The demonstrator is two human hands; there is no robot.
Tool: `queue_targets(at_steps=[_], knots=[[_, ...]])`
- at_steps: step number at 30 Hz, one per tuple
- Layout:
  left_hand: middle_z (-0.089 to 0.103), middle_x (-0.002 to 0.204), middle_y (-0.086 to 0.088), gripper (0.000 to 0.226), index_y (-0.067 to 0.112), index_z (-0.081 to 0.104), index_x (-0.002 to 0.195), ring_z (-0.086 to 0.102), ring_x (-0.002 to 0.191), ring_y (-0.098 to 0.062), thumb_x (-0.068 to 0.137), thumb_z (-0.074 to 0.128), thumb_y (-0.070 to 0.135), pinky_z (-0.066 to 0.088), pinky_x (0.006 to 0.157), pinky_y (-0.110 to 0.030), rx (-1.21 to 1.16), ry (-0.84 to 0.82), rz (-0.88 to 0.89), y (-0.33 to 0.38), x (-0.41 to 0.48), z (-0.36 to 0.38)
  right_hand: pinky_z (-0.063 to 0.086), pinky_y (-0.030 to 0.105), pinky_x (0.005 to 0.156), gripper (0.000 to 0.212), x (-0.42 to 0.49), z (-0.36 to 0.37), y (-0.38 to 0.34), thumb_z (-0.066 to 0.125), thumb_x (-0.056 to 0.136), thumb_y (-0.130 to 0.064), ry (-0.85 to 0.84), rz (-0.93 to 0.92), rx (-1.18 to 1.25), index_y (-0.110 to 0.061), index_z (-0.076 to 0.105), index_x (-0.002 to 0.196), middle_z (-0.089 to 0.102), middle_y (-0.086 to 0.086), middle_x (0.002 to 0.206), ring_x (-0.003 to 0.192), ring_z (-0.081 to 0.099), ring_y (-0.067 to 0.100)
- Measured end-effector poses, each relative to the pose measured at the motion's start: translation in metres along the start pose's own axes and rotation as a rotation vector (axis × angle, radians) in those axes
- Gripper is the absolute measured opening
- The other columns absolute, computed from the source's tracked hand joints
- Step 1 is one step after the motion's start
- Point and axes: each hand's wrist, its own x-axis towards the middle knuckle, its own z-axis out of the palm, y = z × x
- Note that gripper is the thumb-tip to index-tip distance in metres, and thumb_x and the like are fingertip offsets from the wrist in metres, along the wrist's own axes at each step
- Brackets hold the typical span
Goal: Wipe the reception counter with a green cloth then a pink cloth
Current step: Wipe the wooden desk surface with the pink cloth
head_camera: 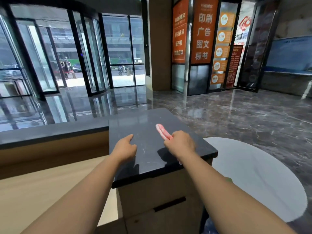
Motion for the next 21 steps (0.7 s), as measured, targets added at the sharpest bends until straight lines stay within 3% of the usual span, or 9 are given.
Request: queue_targets(at_steps=[3, 6, 9, 13, 17, 21], knots=[[0.037, 0.152, -0.007, 0.059, 0.012, 0.032, 0.149, 0.047, 0.13, -0.025, 0.093, 0.049, 0.006, 0.042, 0.105, -0.036, -0.079, 0.078, -0.095, -0.038, -0.011, -0.022, 0.04, 0.029, 0.065, 0.02, -0.013, 0.022, -0.027, 0.054, 0.086, -0.026, -0.023, -0.064, -0.027, -0.017, 0.052, 0.068, 0.066, 0.008, 0.086, 0.079, 0.058, 0.029], [0.046, 0.142, 0.001, 0.056, 0.011, 0.037, 0.146, 0.043, 0.133, -0.026, 0.093, 0.05, 0.003, 0.041, 0.102, -0.032, -0.127, 0.129, -0.15, -0.066, -0.02, -0.039, 0.039, 0.029, 0.067, 0.019, -0.023, 0.045, -0.055, 0.052, 0.088, -0.027, -0.047, -0.124, -0.043, -0.017, 0.056, 0.072, 0.069, 0.006, 0.092, 0.081, 0.057, 0.028], [0.037, 0.152, -0.006, 0.059, 0.011, 0.032, 0.149, 0.036, 0.139, -0.025, 0.093, 0.048, 0.003, 0.034, 0.112, -0.037, -0.141, 0.155, -0.209, -0.087, -0.025, -0.051, 0.038, 0.028, 0.066, 0.017, -0.026, 0.064, -0.078, 0.052, 0.089, -0.026, -0.061, -0.187, -0.067, -0.018, 0.059, 0.077, 0.069, 0.005, 0.092, 0.079, 0.055, 0.026], [0.034, 0.154, -0.005, 0.058, 0.015, 0.032, 0.149, 0.035, 0.14, -0.026, 0.093, 0.044, 0.003, 0.032, 0.114, -0.039, -0.178, 0.188, -0.274, -0.117, -0.024, -0.072, 0.04, 0.029, 0.063, 0.017, -0.016, 0.089, -0.111, 0.053, 0.09, -0.027, -0.087, -0.252, -0.08, -0.016, 0.062, 0.081, 0.064, 0.004, 0.084, 0.075, 0.055, 0.024], [0.033, 0.154, -0.003, 0.059, 0.013, 0.031, 0.149, 0.037, 0.138, -0.022, 0.092, 0.042, 0.006, 0.035, 0.099, -0.024, -0.177, 0.232, -0.332, -0.144, -0.016, -0.094, 0.035, 0.029, 0.059, 0.015, -0.002, 0.108, -0.142, 0.055, 0.088, -0.028, -0.117, -0.311, -0.076, -0.019, 0.056, 0.076, 0.058, 0.001, 0.077, 0.075, 0.055, 0.024], [0.034, 0.154, -0.003, 0.059, 0.013, 0.032, 0.149, 0.04, 0.136, -0.021, 0.091, 0.042, 0.006, 0.033, 0.093, -0.022, -0.221, 0.271, -0.414, -0.171, -0.005, -0.113, 0.031, 0.027, 0.052, 0.012, 0.015, 0.132, -0.177, 0.051, 0.086, -0.025, -0.138, -0.369, -0.052, -0.019, 0.061, 0.081, 0.06, 0.0, 0.076, 0.073, 0.058, 0.022]])
